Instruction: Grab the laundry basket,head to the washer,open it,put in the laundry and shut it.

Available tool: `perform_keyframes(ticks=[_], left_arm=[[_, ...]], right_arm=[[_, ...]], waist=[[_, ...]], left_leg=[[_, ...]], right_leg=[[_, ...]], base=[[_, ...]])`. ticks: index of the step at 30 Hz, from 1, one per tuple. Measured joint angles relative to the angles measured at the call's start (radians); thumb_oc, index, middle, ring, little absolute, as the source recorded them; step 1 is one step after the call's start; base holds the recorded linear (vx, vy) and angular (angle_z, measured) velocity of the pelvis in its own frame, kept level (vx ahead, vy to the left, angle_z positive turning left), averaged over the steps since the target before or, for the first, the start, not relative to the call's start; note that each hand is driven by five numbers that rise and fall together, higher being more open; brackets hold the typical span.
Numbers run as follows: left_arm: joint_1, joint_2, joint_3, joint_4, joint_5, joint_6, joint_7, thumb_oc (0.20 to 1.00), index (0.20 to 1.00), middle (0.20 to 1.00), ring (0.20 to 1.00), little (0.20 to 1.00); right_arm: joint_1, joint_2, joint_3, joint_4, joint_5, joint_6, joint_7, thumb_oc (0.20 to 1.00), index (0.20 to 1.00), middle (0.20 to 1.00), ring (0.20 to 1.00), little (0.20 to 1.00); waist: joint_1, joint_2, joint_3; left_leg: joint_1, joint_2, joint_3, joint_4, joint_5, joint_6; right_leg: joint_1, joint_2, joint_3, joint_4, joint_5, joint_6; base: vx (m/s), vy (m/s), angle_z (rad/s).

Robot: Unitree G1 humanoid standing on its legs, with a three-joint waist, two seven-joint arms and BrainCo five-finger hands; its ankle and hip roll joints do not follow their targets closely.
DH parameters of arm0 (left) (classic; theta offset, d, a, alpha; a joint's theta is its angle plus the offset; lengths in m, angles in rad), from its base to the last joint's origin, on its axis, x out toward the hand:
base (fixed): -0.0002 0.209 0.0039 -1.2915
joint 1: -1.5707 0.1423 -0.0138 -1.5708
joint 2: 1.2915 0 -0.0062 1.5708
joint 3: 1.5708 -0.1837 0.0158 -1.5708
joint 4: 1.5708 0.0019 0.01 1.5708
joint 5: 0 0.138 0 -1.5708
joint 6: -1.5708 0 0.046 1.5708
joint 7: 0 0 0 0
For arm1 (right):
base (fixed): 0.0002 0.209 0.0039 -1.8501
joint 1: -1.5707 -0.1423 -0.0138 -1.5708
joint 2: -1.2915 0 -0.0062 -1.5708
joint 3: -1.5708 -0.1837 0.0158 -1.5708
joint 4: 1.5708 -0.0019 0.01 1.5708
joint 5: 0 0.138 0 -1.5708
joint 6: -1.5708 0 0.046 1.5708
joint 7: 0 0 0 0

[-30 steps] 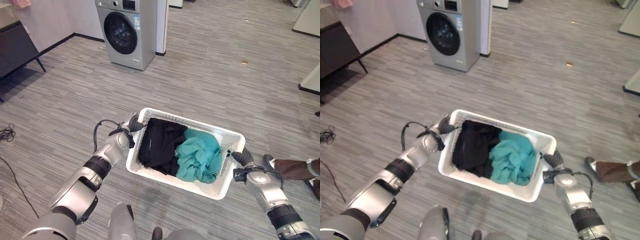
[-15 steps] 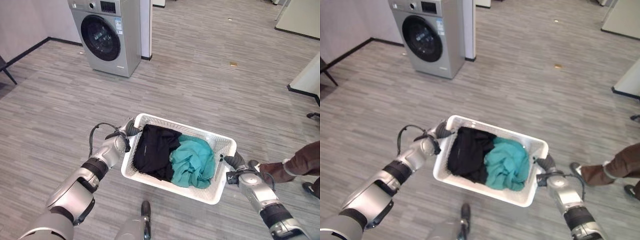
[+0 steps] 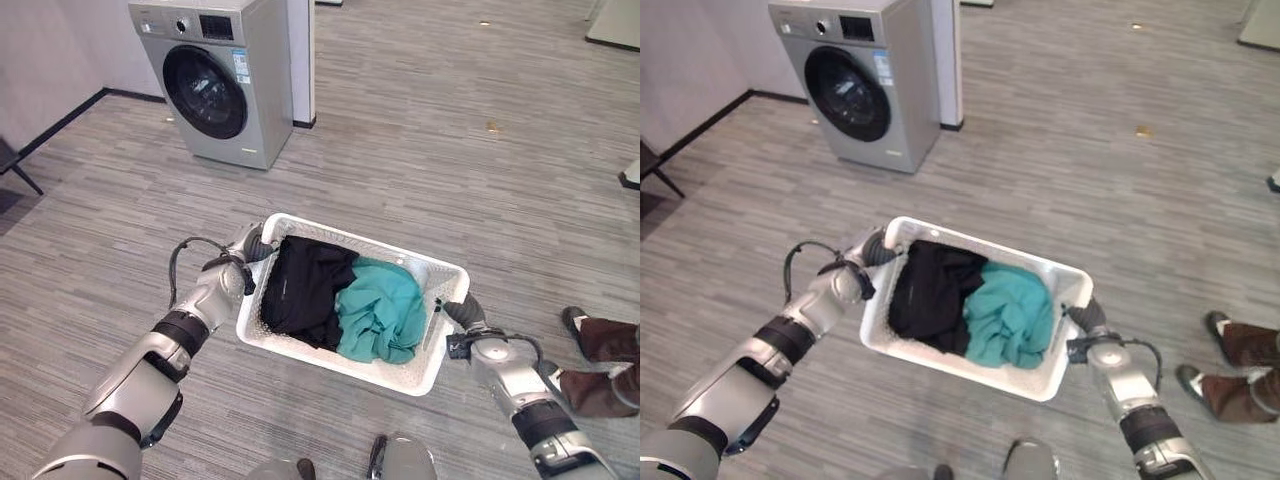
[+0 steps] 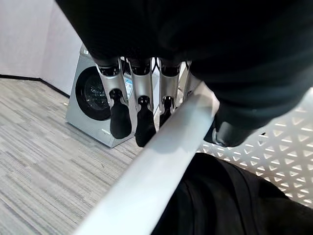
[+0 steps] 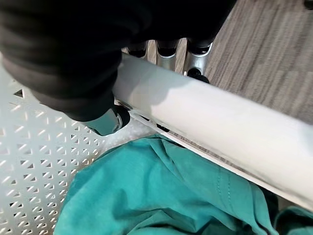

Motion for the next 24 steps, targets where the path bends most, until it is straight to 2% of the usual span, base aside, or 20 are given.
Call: perform_keyframes(ticks=[1, 2, 3, 4, 5, 7, 9, 11, 14, 18, 24], left_arm=[[0.009, 0.001, 0.006, 0.001, 0.002, -0.001, 0.000, 0.200, 0.200, 0.200, 0.200, 0.200], [0.015, 0.000, 0.006, 0.000, 0.003, -0.001, -0.001, 0.200, 0.200, 0.200, 0.200, 0.200], [0.027, -0.010, 0.007, -0.003, 0.004, -0.003, 0.002, 0.200, 0.200, 0.200, 0.200, 0.200], [0.043, -0.029, 0.014, -0.001, 0.005, -0.002, 0.007, 0.200, 0.200, 0.200, 0.200, 0.200], [0.046, -0.030, 0.015, -0.001, 0.007, -0.002, 0.007, 0.200, 0.200, 0.200, 0.200, 0.200], [0.051, -0.030, 0.018, 0.000, 0.011, -0.002, 0.003, 0.200, 0.200, 0.200, 0.200, 0.200], [0.054, -0.045, 0.026, -0.002, 0.012, -0.002, 0.001, 0.200, 0.200, 0.200, 0.200, 0.200], [0.053, -0.062, 0.029, -0.001, 0.013, -0.007, 0.003, 0.200, 0.200, 0.200, 0.200, 0.200], [0.052, -0.079, 0.031, -0.009, 0.013, -0.010, 0.003, 0.200, 0.200, 0.200, 0.200, 0.200], [0.051, -0.080, 0.032, -0.012, 0.012, -0.009, 0.001, 0.200, 0.200, 0.200, 0.200, 0.200], [0.051, -0.074, 0.033, -0.020, 0.012, -0.008, 0.001, 0.200, 0.200, 0.200, 0.200, 0.200]], right_arm=[[0.003, 0.004, -0.001, 0.001, 0.001, -0.001, 0.004, 0.200, 0.200, 0.200, 0.200, 0.200], [0.010, 0.011, -0.002, 0.004, 0.001, -0.001, 0.004, 0.200, 0.200, 0.200, 0.200, 0.200], [0.015, 0.009, -0.009, 0.010, 0.002, -0.001, 0.005, 0.200, 0.200, 0.200, 0.200, 0.200], [0.013, 0.007, -0.024, 0.020, 0.002, -0.001, 0.004, 0.200, 0.200, 0.200, 0.200, 0.200], [0.010, 0.007, -0.028, 0.020, 0.002, -0.001, 0.004, 0.200, 0.200, 0.200, 0.200, 0.200], [-0.001, 0.001, -0.030, 0.025, 0.003, -0.002, 0.004, 0.200, 0.200, 0.200, 0.200, 0.200], [0.002, -0.015, -0.030, 0.025, 0.009, -0.002, 0.009, 0.200, 0.200, 0.200, 0.200, 0.200], [0.009, -0.039, -0.036, 0.025, 0.010, -0.006, 0.026, 0.200, 0.200, 0.200, 0.200, 0.200], [0.036, -0.039, -0.069, 0.017, 0.012, -0.024, 0.025, 0.200, 0.200, 0.200, 0.200, 0.200], [0.045, -0.042, -0.067, 0.019, 0.029, -0.024, 0.038, 0.200, 0.200, 0.200, 0.200, 0.200], [0.043, -0.042, -0.066, 0.019, 0.049, -0.024, 0.041, 0.200, 0.200, 0.200, 0.200, 0.200]], waist=[[0.001, -0.013, -0.005], [-0.002, -0.038, -0.018], [-0.008, -0.051, -0.027], [0.003, -0.012, -0.032], [0.005, -0.010, -0.032], [-0.005, -0.026, -0.020], [-0.031, -0.041, -0.011], [-0.034, -0.037, 0.000], [-0.053, -0.048, -0.006], [-0.065, -0.049, -0.009], [-0.046, -0.042, -0.013]], left_leg=[[0.019, 0.006, 0.000, 0.003, -0.017, -0.028], [0.036, -0.003, 0.003, 0.003, -0.037, -0.061], [0.062, 0.001, 0.003, 0.003, -0.073, -0.107], [0.071, 0.038, 0.015, 0.002, -0.077, -0.113], [0.068, 0.046, 0.022, 0.013, -0.074, -0.114], [0.046, 0.055, 0.029, -0.006, -0.081, -0.108], [0.031, 0.056, 0.046, -0.052, -0.067, -0.120], [0.035, 0.074, 0.046, -0.068, 0.014, -0.096], [0.052, 0.085, 0.000, -0.069, 0.000, -0.102], [0.033, 0.101, -0.040, -0.069, 0.007, -0.111], [0.027, 0.110, -0.048, -0.079, 0.024, -0.134]], right_leg=[[0.014, 0.023, 0.033, -0.108, 0.076, 0.006], [0.037, 0.028, 0.059, -0.192, 0.122, 0.000], [0.048, 0.031, 0.104, -0.182, 0.262, 0.001], [0.048, 0.069, 0.102, -0.163, 0.230, -0.004], [0.054, 0.076, 0.102, -0.164, 0.228, -0.007], [0.093, 0.092, 0.099, -0.176, 0.218, -0.021], [0.145, 0.098, 0.110, -0.173, 0.200, -0.025], [0.193, 0.125, 0.128, -0.149, 0.142, 0.016], [0.210, 0.128, 0.103, -0.118, 0.086, 0.038], [0.217, 0.136, 0.060, -0.134, 0.084, 0.028], [0.230, 0.143, 0.048, -0.165, 0.088, 0.016]], base=[[0.13, -0.054, 0.42], [0.19, -0.097, 0.53], [0.21, -0.128, 0.37], [0.21, -0.137, 0.16], [0.28, -0.211, -0.10], [0.23, -0.173, 0.09], [0.24, -0.203, 0.28], [0.28, -0.271, 0.08], [0.22, -0.257, 0.23], [0.11, -0.170, 0.30], [0.02, -0.035, 0.09]])
